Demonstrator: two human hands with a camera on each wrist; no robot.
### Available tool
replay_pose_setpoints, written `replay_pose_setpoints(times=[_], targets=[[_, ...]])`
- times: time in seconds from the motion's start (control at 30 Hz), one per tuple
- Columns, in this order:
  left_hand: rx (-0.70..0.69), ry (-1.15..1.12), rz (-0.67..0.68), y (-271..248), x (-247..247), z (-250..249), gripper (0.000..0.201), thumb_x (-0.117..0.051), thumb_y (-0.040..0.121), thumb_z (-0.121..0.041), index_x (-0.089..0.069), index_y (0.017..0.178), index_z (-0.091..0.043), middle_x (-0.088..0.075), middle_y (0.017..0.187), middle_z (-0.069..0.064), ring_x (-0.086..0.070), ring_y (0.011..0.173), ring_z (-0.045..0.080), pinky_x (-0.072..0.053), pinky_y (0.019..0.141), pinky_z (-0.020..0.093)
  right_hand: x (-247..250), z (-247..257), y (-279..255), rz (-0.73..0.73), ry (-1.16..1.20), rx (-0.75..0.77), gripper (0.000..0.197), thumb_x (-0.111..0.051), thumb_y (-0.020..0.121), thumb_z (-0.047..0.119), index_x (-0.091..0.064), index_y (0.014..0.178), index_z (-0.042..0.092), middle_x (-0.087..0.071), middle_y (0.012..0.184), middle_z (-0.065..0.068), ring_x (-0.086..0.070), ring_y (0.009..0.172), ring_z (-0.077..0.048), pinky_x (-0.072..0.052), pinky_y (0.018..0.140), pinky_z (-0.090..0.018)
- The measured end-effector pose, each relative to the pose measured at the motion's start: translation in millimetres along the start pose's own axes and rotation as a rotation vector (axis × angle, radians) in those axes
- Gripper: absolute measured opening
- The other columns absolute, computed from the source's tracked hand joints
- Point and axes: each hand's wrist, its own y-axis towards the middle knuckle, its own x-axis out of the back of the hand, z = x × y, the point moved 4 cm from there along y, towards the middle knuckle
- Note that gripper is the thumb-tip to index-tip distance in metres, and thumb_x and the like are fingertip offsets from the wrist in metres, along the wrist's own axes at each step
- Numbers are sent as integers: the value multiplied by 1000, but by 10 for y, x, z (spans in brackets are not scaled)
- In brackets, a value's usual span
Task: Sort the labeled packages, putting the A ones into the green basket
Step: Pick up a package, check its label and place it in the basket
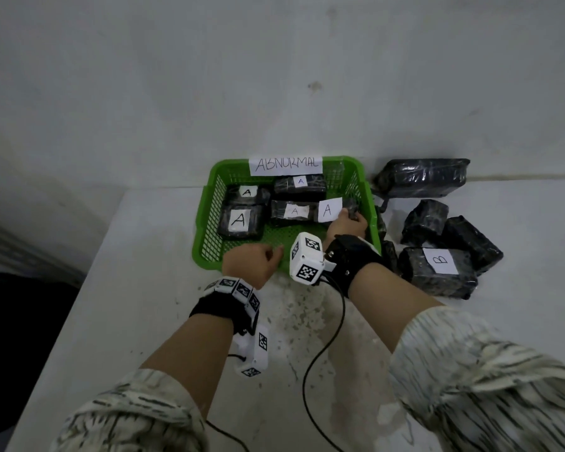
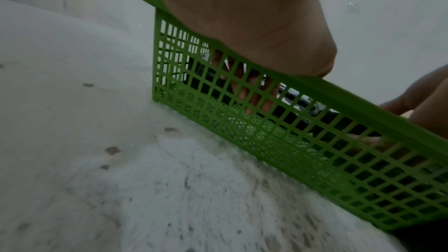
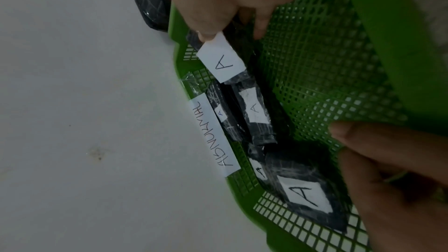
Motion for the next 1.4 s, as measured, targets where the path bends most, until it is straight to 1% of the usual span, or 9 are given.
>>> replay_pose_setpoints(times=[0.47, 0.63, 0.77, 0.87, 0.97, 1.13, 1.2, 1.3, 1.4], targets=[[17, 49, -87, -13, 13, -7, 50, -32, 93, -52, -62, 72, -17, -58, 63, 0, -56, 61, 19, -32, 54, 22, 44, -50, -14, 28, 115, 20, 39, -50, 96, 17, -45, 134, 16, -49, 133, -16, -52, 101, -32, -36, 78, -32], [-22, 58, -84, 9, -15, 4, 50, -29, 94, -52, -62, 76, -19, -62, 69, 0, -57, 63, 19, -35, 55, 22, 25, -13, -107, 104, 128, -50, 28, -57, 89, 19, -42, 111, 11, -50, 118, -17, -51, 83, -28, -44, 67, -37], [-60, 49, -78, 2, -13, 14, 47, -29, 95, -48, -62, 79, -19, -62, 72, 0, -55, 64, 19, -35, 55, 23, -142, -90, -189, 452, -80, -207, 21, -52, 90, 11, -56, 103, -4, -60, 86, -14, -53, 61, -23, -44, 47, -29], [-77, 54, -69, -3, -3, -5, 45, -29, 96, -46, -61, 81, -19, -61, 74, 0, -54, 64, 19, -35, 56, 24, -205, -103, -167, 669, -338, -255, 13, -48, 94, 9, -53, 83, 5, -56, 66, -7, -51, 60, -21, -45, 54, -30], [-67, 67, -88, -5, 9, -13, 42, -31, 96, -44, -61, 81, -18, -59, 73, 0, -51, 63, 18, -34, 57, 25, -218, -90, -165, 777, -512, -223, 24, -43, 98, 15, -47, 75, 20, -52, 74, 6, -58, 52, 2, -45, 48, -11], [-87, 48, -103, -11, 17, -13, 42, -33, 97, -41, -62, 80, -15, -57, 74, -1, -50, 65, 18, -33, 57, 25, -327, -143, -186, 794, -593, -203, 27, -50, 98, 12, -52, 71, 6, -56, 38, 0, -57, 42, -16, -42, 53, -28], [-109, 11, -148, -29, 28, 33, 46, -31, 95, -41, -64, 77, -14, -56, 71, -2, -54, 65, 20, -30, 55, 24, -371, -182, -203, 808, -650, -194, 26, -50, 96, 11, -52, 71, 7, -55, 35, 2, -55, 36, -12, -42, 46, -25], [-149, 43, -345, -106, 79, 194, 44, -34, 88, -37, -64, 63, -16, -59, 59, 1, -57, 56, 24, -34, 55, 25, -380, -206, -265, 839, -757, -158, 19, -52, 90, 12, -51, 72, 15, -57, 40, 7, -52, 59, -11, -46, 50, -20], [-28, 158, -474, -215, 128, 469, 31, -40, 84, -35, -63, 71, -18, -62, 74, 2, -56, 73, 24, -41, 70, 34, -461, -270, -209, 887, -865, -157, 17, -55, 76, 12, -43, 65, 15, -44, 60, -8, -37, 54, -18, -34, 55, -26]])
